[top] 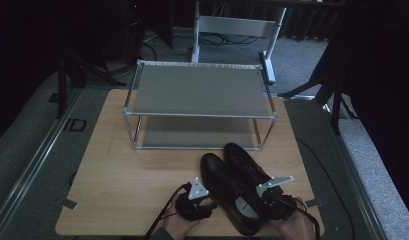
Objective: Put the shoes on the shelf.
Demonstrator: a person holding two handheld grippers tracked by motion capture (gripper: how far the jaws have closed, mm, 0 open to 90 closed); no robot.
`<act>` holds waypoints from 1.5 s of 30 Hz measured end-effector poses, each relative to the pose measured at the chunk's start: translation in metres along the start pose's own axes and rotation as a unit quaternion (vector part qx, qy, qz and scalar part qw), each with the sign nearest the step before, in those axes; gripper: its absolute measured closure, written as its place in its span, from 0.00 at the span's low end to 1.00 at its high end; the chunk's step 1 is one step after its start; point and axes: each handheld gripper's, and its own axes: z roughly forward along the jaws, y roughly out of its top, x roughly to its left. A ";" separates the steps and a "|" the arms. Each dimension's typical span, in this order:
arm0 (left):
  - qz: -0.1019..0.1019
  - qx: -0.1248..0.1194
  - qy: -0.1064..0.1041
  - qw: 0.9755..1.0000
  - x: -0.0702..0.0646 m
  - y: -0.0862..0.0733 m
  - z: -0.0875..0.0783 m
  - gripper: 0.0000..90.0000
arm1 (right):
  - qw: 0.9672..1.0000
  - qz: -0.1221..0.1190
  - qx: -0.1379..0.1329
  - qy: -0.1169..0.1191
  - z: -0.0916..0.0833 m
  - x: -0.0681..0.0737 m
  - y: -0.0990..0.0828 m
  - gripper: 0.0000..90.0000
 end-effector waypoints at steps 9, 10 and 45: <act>-0.007 0.002 -0.001 1.000 0.001 0.002 0.006 0.64 | 0.998 0.038 -0.031 0.043 0.000 -0.011 -0.008 0.89; -0.007 0.003 -0.001 1.000 0.001 0.003 0.007 0.64 | 0.998 0.040 -0.035 0.044 0.000 -0.012 -0.009 0.89; -0.019 -0.022 0.016 0.999 0.014 0.028 -0.002 0.65 | 0.992 0.011 -0.126 0.020 -0.023 0.009 -0.002 0.89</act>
